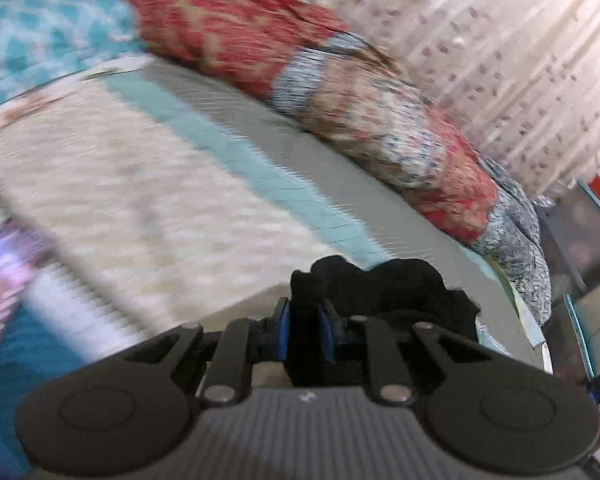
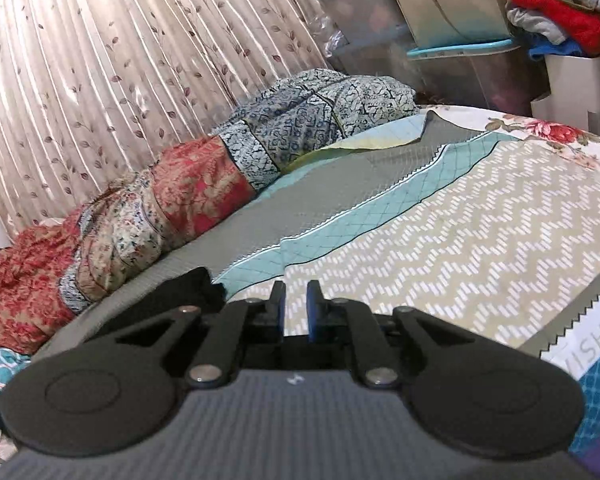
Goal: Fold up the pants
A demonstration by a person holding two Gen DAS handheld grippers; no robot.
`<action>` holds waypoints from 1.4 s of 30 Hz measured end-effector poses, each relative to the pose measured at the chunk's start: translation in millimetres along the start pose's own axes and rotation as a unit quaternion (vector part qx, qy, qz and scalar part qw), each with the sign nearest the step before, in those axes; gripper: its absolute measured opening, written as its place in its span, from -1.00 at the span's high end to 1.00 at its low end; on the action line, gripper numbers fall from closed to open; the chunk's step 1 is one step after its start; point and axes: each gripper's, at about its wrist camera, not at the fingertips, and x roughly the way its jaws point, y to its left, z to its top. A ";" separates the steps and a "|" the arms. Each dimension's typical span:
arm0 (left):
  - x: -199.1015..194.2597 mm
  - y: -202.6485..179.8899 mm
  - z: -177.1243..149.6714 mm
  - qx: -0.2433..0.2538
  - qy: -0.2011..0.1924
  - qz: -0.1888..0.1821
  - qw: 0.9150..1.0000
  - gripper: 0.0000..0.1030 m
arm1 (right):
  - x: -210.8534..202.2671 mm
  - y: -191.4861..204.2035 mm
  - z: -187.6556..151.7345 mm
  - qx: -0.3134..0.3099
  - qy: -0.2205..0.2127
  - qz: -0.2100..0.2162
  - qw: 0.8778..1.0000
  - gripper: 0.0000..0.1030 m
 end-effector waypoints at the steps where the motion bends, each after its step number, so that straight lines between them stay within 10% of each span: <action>1: -8.4 14.8 -9.7 0.001 0.004 0.026 1.000 0.76 | -0.9 1.7 -1.8 -0.002 0.005 -0.001 1.000 0.63; 4: -6.5 57.1 -38.9 -0.032 0.047 0.060 0.997 0.76 | 3.3 13.9 -17.2 -0.033 0.031 0.002 0.999 0.08; 9: 23.7 70.4 -68.6 -0.052 0.075 0.093 0.991 0.65 | 9.3 50.2 -52.2 -0.140 0.076 0.047 0.986 -0.28; 13: 43.9 52.2 -56.5 -0.031 0.070 0.099 0.992 0.15 | 29.7 86.5 -75.7 -0.235 0.107 0.084 0.962 -0.75; 15: 45.6 50.4 -62.6 -0.026 0.076 0.099 0.992 0.19 | 53.8 98.0 -89.3 -0.273 0.121 0.064 0.952 -0.70; 17: 41.8 52.8 -69.3 -0.024 0.077 0.101 0.992 0.31 | 83.4 99.7 -99.6 -0.306 0.155 0.029 0.939 0.32; 18: 38.5 54.0 -69.3 -0.025 0.079 0.099 0.992 0.55 | 92.6 97.0 -97.0 -0.311 0.166 0.016 0.936 0.37; 24: 25.2 67.2 -68.0 -0.039 0.082 0.077 0.993 0.71 | 32.0 50.7 9.9 -0.170 0.040 -0.002 0.985 0.42; 30: 35.4 57.7 -68.5 -0.027 0.082 0.097 0.992 0.70 | 7.7 -17.8 132.1 -0.081 -0.042 -0.099 0.991 0.38; 32: 36.4 57.2 -68.4 -0.021 0.082 0.102 0.991 0.61 | 33.9 -48.6 151.7 -0.057 -0.016 -0.145 0.988 -0.26; 35: 32.7 59.7 -68.6 -0.027 0.085 0.097 0.991 0.47 | 55.9 -91.8 142.6 -0.021 -0.009 -0.248 0.969 -0.70; 38: 22.8 60.0 -71.1 -0.024 0.090 0.096 0.991 -0.04 | 43.8 -130.7 106.9 0.081 0.010 -0.173 0.982 -0.67; 42: 16.0 61.0 -74.2 -0.037 0.116 0.067 0.990 -0.25 | 31.0 -140.3 47.6 0.103 0.037 -0.133 0.985 -0.65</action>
